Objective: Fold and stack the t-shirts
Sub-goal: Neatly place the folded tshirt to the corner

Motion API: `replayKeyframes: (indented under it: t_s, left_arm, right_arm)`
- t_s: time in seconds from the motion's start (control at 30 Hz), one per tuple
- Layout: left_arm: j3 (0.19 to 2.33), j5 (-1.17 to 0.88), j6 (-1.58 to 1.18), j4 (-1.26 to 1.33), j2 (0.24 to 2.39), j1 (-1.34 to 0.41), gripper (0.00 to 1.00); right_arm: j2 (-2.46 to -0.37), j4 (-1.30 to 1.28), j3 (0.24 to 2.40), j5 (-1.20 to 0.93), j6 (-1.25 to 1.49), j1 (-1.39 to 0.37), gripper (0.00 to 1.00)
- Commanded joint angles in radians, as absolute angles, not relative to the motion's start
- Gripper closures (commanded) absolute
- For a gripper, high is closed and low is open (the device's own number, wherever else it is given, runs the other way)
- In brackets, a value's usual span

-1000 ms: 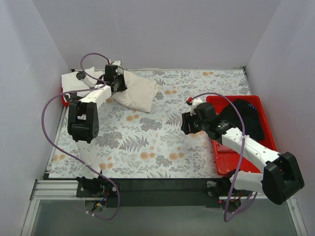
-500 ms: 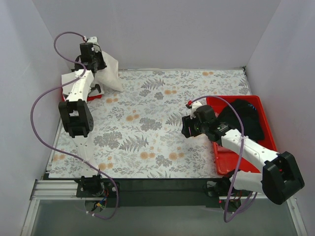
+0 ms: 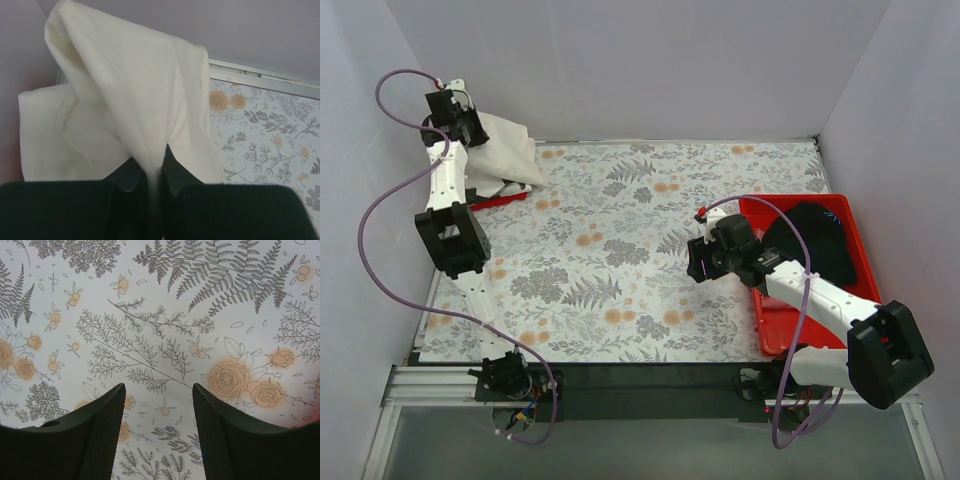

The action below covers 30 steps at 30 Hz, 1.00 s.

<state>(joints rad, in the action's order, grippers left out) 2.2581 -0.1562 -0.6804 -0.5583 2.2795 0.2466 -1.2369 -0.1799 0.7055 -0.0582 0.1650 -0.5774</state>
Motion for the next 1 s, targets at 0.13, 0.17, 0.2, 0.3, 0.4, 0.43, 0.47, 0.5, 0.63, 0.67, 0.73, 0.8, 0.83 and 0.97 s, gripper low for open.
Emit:
replayKeyframes:
  t_s: [0.13, 0.17, 0.2, 0.3, 0.4, 0.43, 0.47, 0.5, 0.63, 0.67, 0.73, 0.8, 0.83, 0.97]
  left_arm:
    - [2.251, -0.219, -0.658, -0.519, 2.206, 0.31, 1.0]
    - [2.241, -0.219, -0.655, -0.514, 2.207, 0.32, 1.0]
    - [2.235, -0.21, -0.653, -0.497, 2.209, 0.327, 1.0]
    - [2.197, -0.195, -0.653, -0.448, 2.214, 0.35, 1.0]
    - [2.175, -0.151, -0.657, -0.425, 2.226, 0.371, 1.0]
    - [2.165, -0.132, -0.657, -0.416, 2.226, 0.377, 1.0]
    - [2.151, -0.108, -0.658, -0.402, 2.226, 0.385, 1.0]
    - [2.129, -0.077, -0.663, -0.375, 2.227, 0.388, 0.98]
    - [2.128, 0.125, -0.695, -0.344, 2.24, 0.397, 0.54]
    - [2.129, 0.133, -0.695, -0.345, 2.238, 0.396, 0.43]
    - [2.135, 0.143, -0.707, -0.347, 2.229, 0.397, 0.1]
    - [2.152, 0.164, -0.71, -0.368, 2.226, 0.396, 0.05]
    - [2.167, 0.184, -0.716, -0.377, 2.221, 0.396, 0.05]
    - [2.177, 0.244, -0.706, -0.402, 2.181, 0.347, 0.04]
  right_arm:
    - [-1.236, -0.141, 0.699, -0.081, 0.156, -0.581, 0.49]
    - [-1.235, -0.141, 0.699, -0.083, 0.156, -0.581, 0.49]
    - [-1.235, -0.141, 0.699, -0.084, 0.156, -0.581, 0.49]
    - [-1.229, -0.143, 0.695, -0.081, 0.153, -0.581, 0.49]
    - [-1.223, -0.143, 0.695, -0.08, 0.152, -0.581, 0.49]
    - [-1.221, -0.143, 0.695, -0.081, 0.152, -0.581, 0.49]
    - [-1.22, -0.143, 0.695, -0.083, 0.15, -0.581, 0.49]
    - [-1.223, -0.143, 0.695, -0.083, 0.15, -0.581, 0.49]
    - [-1.229, -0.143, 0.695, -0.086, 0.149, -0.581, 0.49]
    - [-1.23, -0.141, 0.695, -0.086, 0.147, -0.581, 0.49]
    - [-1.235, -0.141, 0.695, -0.086, 0.149, -0.581, 0.48]
    - [-1.239, -0.141, 0.696, -0.086, 0.149, -0.58, 0.48]
    - [-1.241, -0.141, 0.696, -0.087, 0.149, -0.581, 0.48]
    - [-1.246, -0.14, 0.698, -0.087, 0.149, -0.58, 0.48]
